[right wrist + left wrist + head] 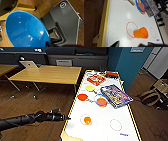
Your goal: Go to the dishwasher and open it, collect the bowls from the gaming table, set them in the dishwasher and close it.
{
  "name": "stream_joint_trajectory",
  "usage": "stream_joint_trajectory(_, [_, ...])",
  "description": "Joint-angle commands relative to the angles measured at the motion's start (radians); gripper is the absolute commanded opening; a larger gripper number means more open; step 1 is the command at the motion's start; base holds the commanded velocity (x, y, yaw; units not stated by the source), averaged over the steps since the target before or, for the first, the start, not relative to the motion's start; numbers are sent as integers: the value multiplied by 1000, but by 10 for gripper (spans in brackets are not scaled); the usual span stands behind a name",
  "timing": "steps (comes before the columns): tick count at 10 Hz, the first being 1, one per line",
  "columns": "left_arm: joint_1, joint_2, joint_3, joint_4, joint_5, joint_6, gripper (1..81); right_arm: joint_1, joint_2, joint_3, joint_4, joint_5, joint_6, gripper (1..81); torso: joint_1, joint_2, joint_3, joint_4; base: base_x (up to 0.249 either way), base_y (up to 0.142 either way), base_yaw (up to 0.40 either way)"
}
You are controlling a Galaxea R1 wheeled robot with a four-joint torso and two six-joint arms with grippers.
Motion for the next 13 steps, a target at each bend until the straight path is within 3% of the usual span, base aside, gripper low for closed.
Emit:
stream_joint_trajectory(1, [-149,18,-27,-14,41,-44,811,11,-34,36,-39,-56,-3,10,0,0,0,0,0,0,0])
stream_joint_trajectory(7, [-149,173,-116,-10,41,-44,811,12,-22,22,-39,-62,-3,10,0,0,0,0,0,0,0])
stream_joint_trajectory(13, [-139,272,-179,0,42,-44,811,14,-19,21,-39,-62,-3,10,1,2,0,0,0,0,0])
